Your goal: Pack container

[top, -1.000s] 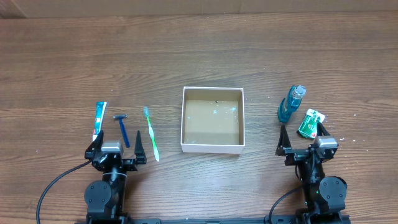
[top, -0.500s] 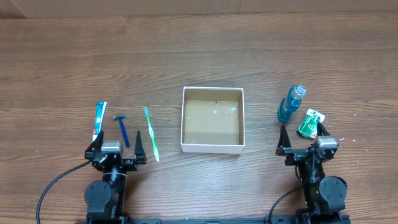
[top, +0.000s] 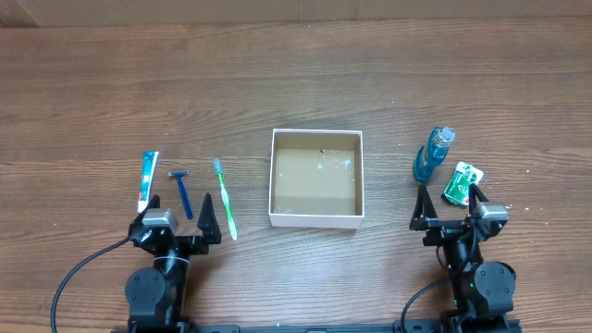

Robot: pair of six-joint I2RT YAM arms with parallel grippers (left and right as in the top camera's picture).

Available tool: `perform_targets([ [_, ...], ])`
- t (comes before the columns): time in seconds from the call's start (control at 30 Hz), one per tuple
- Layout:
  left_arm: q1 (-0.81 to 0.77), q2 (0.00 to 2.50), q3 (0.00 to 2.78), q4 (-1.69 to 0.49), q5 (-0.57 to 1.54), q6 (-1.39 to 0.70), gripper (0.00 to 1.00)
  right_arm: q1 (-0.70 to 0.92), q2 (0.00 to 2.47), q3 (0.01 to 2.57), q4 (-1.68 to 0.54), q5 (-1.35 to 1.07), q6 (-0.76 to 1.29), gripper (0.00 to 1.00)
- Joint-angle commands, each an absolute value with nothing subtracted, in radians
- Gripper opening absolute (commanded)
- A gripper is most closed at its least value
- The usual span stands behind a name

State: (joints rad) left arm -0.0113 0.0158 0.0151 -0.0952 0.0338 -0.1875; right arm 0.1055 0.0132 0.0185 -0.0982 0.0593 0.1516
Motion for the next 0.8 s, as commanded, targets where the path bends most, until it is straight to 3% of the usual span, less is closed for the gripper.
perform_targets([
  [0.0,-0.006,0.007,0.152,-0.256,0.091,-0.241,1.00,0.102,0.051,0.083,-0.123,0.070,0.210,1.00],
  [0.27,-0.006,0.231,0.479,-0.391,0.078,-0.231,1.00,0.102,0.495,0.528,-0.194,0.070,0.210,1.00],
  [0.5,-0.006,0.725,0.927,-0.677,0.067,-0.153,1.00,0.101,1.078,1.090,-0.523,0.065,0.209,1.00],
  [0.6,-0.006,0.916,1.117,-0.880,0.068,-0.153,1.00,0.086,1.347,1.344,-0.800,0.066,0.206,1.00],
  [0.77,-0.006,1.032,1.167,-1.000,0.079,-0.157,1.00,0.067,1.454,1.433,-0.920,0.051,0.202,1.00],
])
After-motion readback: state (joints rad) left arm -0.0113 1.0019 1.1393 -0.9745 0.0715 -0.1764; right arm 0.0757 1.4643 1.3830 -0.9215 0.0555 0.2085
